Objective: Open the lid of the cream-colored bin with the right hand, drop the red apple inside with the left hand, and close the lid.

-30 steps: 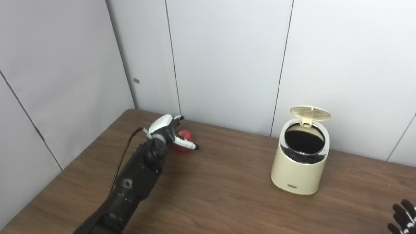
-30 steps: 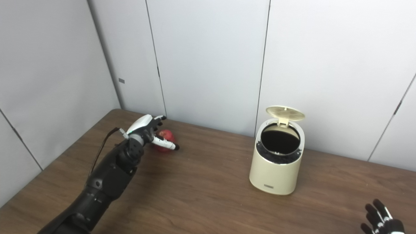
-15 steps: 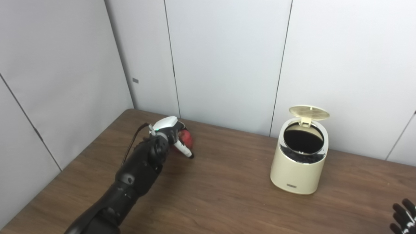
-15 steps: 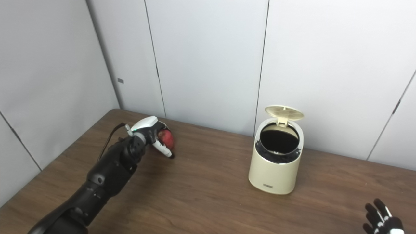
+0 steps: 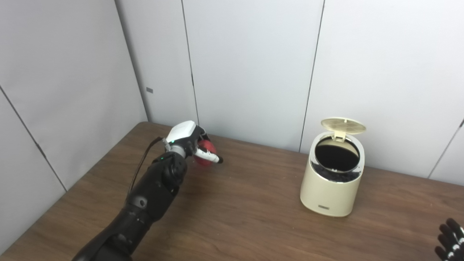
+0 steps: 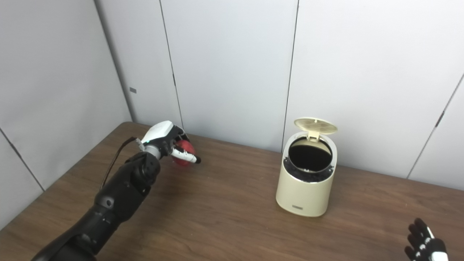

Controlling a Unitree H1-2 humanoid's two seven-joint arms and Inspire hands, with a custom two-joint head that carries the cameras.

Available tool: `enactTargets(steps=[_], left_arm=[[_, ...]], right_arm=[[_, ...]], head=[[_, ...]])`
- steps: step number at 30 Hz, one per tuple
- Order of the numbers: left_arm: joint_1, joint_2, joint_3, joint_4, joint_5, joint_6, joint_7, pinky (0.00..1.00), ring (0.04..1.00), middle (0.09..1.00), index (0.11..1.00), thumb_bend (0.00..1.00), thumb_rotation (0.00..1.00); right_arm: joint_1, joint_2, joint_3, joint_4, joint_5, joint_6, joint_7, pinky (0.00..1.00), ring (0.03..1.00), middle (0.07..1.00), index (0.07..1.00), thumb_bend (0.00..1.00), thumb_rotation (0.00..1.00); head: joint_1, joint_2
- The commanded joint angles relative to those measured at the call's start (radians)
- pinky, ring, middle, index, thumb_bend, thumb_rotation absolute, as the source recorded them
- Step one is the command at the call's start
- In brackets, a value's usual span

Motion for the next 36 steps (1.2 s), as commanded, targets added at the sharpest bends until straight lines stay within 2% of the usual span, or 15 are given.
enactTargets(steps=[1,7,10,15,20,22,25,26,29,36], left_arm=[[-0.036,0.015,0.016,-0.031,-0.005,-0.028,0.055,0.49,0.482,0.529,0.438,0.5,0.0],[0.005,-0.002,0.035,-0.18,0.002,-0.004,0.084,0.5,0.481,0.53,0.45,0.5,0.0],[0.041,-0.04,0.059,-0.291,0.002,0.002,0.116,0.42,0.418,0.5,0.477,0.5,0.0],[0.101,-0.117,0.081,-0.467,-0.003,-0.035,0.166,0.31,0.367,0.451,0.514,0.5,0.0],[0.148,-0.177,0.069,-0.585,-0.005,-0.084,0.182,0.35,0.389,0.511,0.483,0.5,0.0],[0.161,-0.203,0.053,-0.61,0.01,-0.101,0.187,0.36,0.399,0.517,0.48,0.5,0.0],[0.172,-0.266,0.002,-0.637,0.06,-0.117,0.202,0.3,0.38,0.472,0.505,0.5,0.0],[0.173,-0.286,-0.015,-0.642,0.076,-0.116,0.205,0.29,0.373,0.486,0.498,0.5,0.0],[0.167,-0.329,-0.067,-0.633,0.11,-0.177,0.234,0.28,0.403,0.561,0.484,0.47,0.0],[0.154,-0.4,-0.099,-0.601,0.138,-0.267,0.277,0.31,0.447,0.583,0.476,0.47,0.0]], right_arm=[[-0.02,0.0,0.002,-0.033,-0.012,-0.008,-0.011,1.0,1.0,0.981,0.978,0.57,1.0],[-0.023,0.016,0.007,-0.022,-0.02,-0.015,-0.014,1.0,1.0,1.0,0.998,0.48,1.0],[-0.023,0.015,0.009,-0.004,-0.026,-0.03,-0.013,1.0,1.0,1.0,1.0,0.44,1.0],[-0.025,0.018,0.008,0.039,-0.03,-0.08,-0.005,1.0,1.0,1.0,1.0,0.41,1.0],[-0.027,0.026,0.007,0.085,-0.031,-0.13,-0.007,1.0,1.0,0.992,0.997,0.43,1.0],[-0.03,0.029,0.008,0.106,-0.031,-0.157,-0.006,1.0,1.0,0.986,0.992,0.46,1.0],[-0.033,0.042,0.005,0.123,-0.031,-0.178,-0.017,1.0,1.0,0.973,0.978,0.51,1.0],[-0.034,0.047,0.004,0.129,-0.029,-0.186,-0.018,1.0,1.0,0.971,0.977,0.52,1.0],[-0.037,0.063,0.006,0.14,-0.032,-0.202,-0.026,1.0,1.0,0.967,0.972,0.55,1.0],[-0.042,0.078,0.011,0.151,-0.048,-0.225,-0.034,1.0,0.992,0.959,0.969,0.58,1.0]], head=[[-0.014,0.003],[-0.07,0.002],[-0.106,0.001],[-0.169,0.0],[-0.209,-0.004],[-0.221,-0.003],[-0.232,-0.006],[-0.24,-0.008],[-0.273,-0.011],[-0.344,-0.022]])
